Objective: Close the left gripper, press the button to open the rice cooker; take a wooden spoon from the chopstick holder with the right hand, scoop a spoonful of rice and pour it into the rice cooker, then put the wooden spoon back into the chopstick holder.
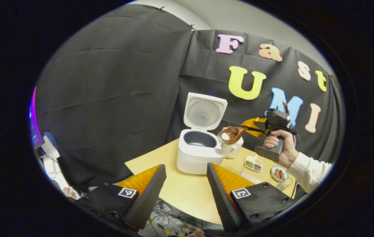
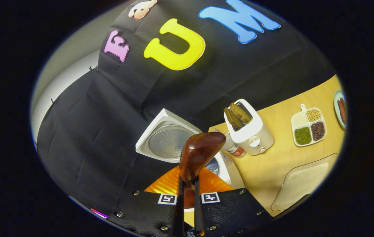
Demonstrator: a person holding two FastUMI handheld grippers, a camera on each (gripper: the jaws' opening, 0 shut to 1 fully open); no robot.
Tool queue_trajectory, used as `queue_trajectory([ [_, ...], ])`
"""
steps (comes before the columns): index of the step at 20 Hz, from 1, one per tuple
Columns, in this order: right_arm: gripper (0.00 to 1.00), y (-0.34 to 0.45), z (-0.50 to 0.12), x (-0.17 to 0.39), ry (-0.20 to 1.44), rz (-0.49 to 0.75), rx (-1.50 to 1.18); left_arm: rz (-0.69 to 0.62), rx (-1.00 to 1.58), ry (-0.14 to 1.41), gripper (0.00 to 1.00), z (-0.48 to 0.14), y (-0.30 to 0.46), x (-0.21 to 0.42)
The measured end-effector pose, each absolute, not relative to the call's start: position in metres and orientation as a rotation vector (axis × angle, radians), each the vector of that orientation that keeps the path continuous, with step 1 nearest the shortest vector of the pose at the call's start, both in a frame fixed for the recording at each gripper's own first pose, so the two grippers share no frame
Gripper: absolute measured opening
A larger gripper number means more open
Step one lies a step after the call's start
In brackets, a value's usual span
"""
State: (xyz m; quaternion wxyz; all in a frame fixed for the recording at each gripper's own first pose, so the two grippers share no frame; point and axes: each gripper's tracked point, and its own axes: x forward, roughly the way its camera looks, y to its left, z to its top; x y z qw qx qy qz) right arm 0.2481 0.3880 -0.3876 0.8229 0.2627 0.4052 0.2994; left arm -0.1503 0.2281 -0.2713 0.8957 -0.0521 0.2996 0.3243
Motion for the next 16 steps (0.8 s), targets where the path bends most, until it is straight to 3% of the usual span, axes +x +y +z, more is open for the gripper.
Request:
queue_trajectory([
  [2, 0.12, 0.412, -0.401, 0.254, 0.868, 0.648, 0.509, 0.693, -0.109, 0.622, 0.89, -0.271, 0.233, -0.155],
  [3, 0.12, 0.424, -0.408, 0.258, 0.866, 0.652, 0.483, 0.705, -0.114, 0.621, 0.83, -0.273, 0.237, -0.159],
  [13, 0.12, 0.502, -0.501, 0.276, 0.808, 0.648, 0.067, 0.838, -0.144, 0.63, 0.83, -0.27, 0.257, -0.181],
  [14, 0.12, 0.51, -0.504, 0.273, 0.785, 0.666, 0.018, 0.85, -0.149, 0.631, 0.89, -0.273, 0.265, -0.187],
  [16, 0.12, 0.523, -0.508, 0.263, 0.721, 0.708, -0.09, 0.87, -0.157, 0.633, 0.89, -0.275, 0.271, -0.202],
])
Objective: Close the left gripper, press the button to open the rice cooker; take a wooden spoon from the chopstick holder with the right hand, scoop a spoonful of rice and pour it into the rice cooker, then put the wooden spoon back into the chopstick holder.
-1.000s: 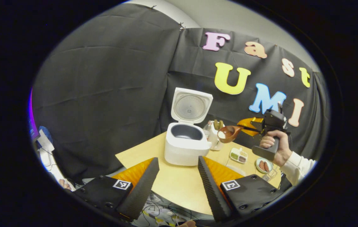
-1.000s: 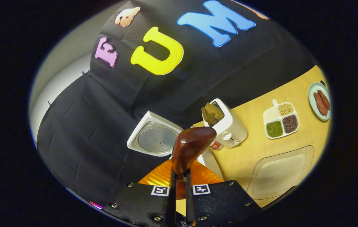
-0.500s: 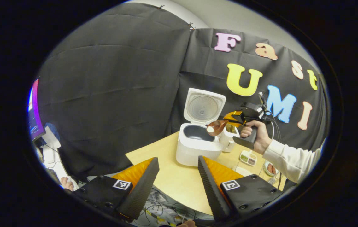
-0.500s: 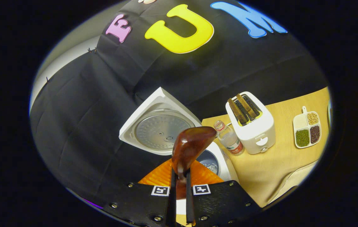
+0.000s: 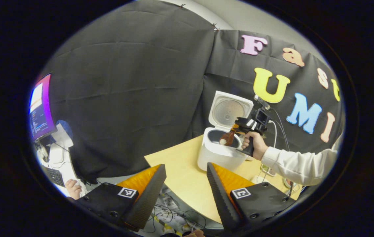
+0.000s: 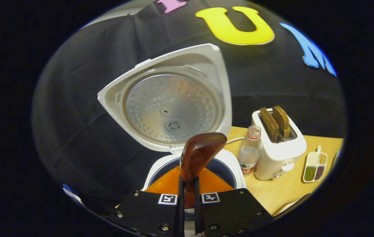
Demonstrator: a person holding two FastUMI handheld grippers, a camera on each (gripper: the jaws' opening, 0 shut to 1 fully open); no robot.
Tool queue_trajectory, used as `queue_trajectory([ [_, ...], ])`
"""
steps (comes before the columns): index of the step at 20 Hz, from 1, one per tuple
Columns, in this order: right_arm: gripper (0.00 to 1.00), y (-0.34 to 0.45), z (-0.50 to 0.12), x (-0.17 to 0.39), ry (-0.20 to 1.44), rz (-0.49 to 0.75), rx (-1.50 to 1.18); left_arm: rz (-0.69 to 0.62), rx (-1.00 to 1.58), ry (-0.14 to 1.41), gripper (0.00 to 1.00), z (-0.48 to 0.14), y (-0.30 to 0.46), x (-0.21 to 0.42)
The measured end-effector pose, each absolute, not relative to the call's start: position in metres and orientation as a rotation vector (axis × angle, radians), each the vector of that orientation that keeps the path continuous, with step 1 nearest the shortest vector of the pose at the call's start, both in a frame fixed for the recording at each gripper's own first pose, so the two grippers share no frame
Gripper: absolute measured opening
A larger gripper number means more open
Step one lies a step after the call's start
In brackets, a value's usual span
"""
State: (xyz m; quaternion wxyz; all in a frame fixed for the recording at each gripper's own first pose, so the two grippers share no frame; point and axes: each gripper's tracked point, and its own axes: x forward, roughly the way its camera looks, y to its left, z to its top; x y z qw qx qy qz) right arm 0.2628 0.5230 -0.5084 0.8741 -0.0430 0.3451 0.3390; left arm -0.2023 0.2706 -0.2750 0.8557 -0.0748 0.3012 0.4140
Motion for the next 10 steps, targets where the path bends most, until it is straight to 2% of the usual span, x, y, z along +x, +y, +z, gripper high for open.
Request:
queue_trajectory([
  [6, 0.12, 0.554, -0.498, 0.236, 0.467, 0.878, -0.437, 0.902, -0.164, 0.658, 0.89, -0.276, 0.27, -0.222],
  [10, 0.12, 0.558, -0.49, 0.216, 0.304, 0.924, -0.619, 0.91, -0.167, 0.651, 0.89, -0.273, 0.268, -0.228],
])
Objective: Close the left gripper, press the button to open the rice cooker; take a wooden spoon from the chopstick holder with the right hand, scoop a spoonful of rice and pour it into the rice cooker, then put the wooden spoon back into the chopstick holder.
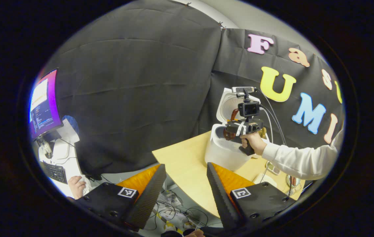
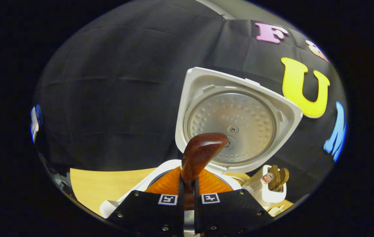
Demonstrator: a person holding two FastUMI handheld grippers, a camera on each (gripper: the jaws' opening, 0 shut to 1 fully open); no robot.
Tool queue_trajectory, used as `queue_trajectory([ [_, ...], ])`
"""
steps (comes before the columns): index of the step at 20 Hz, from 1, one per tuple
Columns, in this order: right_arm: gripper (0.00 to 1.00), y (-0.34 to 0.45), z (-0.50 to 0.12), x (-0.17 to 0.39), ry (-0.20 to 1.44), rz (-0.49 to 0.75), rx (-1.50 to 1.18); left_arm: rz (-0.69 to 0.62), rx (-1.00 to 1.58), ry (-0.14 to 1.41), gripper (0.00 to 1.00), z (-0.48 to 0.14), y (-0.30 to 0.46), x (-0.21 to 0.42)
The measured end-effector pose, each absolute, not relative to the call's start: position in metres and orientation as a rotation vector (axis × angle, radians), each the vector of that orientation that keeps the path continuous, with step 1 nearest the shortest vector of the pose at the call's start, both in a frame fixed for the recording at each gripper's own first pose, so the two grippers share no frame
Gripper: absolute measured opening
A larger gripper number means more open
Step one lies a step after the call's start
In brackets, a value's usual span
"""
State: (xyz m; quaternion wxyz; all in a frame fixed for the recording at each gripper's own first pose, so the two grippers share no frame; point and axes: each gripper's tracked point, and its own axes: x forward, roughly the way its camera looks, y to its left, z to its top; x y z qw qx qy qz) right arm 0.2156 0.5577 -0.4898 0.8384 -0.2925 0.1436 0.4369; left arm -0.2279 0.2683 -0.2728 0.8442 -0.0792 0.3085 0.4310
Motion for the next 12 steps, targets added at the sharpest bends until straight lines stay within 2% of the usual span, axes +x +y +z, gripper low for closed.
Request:
queue_trajectory([
  [4, 0.12, 0.557, -0.487, 0.21, 0.202, 0.951, -0.738, 0.901, -0.16, 0.649, 0.89, -0.27, 0.263, -0.233],
  [7, 0.12, 0.548, -0.484, 0.21, 0.307, 0.936, -0.637, 0.883, -0.153, 0.647, 0.89, -0.266, 0.256, -0.235],
  [12, 0.13, 0.528, -0.447, 0.217, 0.363, 0.895, -0.521, 0.852, -0.147, 0.625, 0.89, -0.259, 0.246, -0.235],
])
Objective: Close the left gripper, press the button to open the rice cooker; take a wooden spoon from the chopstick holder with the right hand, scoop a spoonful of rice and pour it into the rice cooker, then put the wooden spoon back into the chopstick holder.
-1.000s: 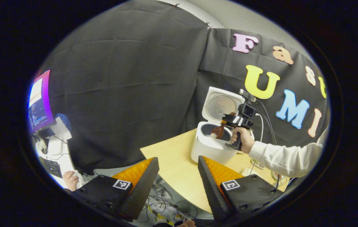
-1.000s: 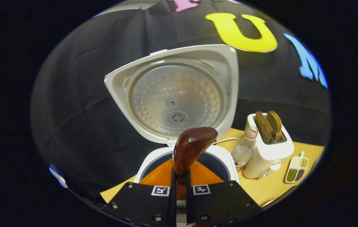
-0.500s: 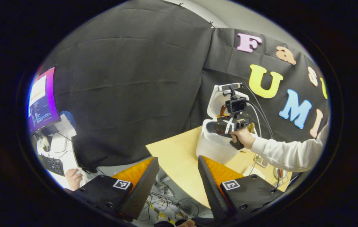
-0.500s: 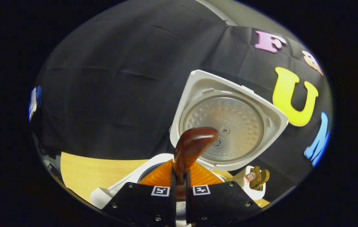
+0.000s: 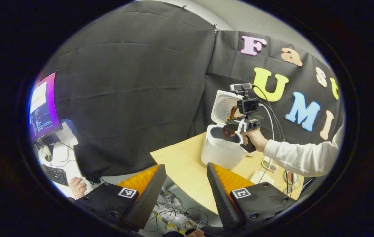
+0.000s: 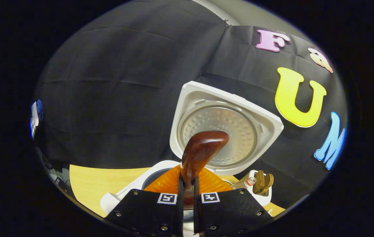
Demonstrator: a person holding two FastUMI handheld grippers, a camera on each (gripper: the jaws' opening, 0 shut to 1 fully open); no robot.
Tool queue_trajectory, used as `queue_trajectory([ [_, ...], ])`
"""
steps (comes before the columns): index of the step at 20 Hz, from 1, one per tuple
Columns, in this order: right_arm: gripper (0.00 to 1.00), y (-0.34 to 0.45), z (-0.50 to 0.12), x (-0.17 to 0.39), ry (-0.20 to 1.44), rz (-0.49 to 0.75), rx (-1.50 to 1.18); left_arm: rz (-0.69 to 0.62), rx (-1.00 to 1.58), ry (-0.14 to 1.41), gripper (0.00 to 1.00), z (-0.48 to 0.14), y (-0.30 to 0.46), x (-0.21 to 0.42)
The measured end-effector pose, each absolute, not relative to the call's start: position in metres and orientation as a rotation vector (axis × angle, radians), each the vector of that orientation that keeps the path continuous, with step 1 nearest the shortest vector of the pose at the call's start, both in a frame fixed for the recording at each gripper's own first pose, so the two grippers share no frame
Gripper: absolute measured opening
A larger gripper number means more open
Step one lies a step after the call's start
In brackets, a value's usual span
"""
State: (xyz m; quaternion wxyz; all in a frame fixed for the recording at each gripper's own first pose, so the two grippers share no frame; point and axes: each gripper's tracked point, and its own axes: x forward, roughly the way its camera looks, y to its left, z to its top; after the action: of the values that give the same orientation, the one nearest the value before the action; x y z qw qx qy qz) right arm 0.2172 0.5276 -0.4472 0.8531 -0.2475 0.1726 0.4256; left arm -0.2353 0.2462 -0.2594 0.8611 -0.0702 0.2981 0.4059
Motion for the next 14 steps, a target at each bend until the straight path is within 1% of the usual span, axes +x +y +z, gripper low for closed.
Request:
queue_trajectory([
  [3, 0.12, 0.501, -0.427, 0.216, 0.45, 0.874, -0.409, 0.826, -0.15, 0.598, 0.89, -0.255, 0.245, -0.231],
  [4, 0.13, 0.486, -0.419, 0.216, 0.474, 0.86, -0.383, 0.814, -0.151, 0.584, 0.86, -0.252, 0.243, -0.229],
  [5, 0.13, 0.474, -0.412, 0.218, 0.491, 0.844, -0.35, 0.798, -0.154, 0.571, 0.87, -0.256, 0.247, -0.229],
  [6, 0.13, 0.461, -0.403, 0.222, 0.514, 0.816, -0.297, 0.781, -0.156, 0.558, 0.89, -0.254, 0.245, -0.224],
  [9, 0.13, 0.415, -0.378, 0.236, 0.59, 0.712, -0.128, 0.72, -0.163, 0.526, 0.89, -0.25, 0.24, -0.21],
  [14, 0.13, 0.326, -0.357, 0.254, 0.631, 0.56, -0.054, 0.616, -0.197, 0.498, 0.89, -0.251, 0.224, -0.194],
])
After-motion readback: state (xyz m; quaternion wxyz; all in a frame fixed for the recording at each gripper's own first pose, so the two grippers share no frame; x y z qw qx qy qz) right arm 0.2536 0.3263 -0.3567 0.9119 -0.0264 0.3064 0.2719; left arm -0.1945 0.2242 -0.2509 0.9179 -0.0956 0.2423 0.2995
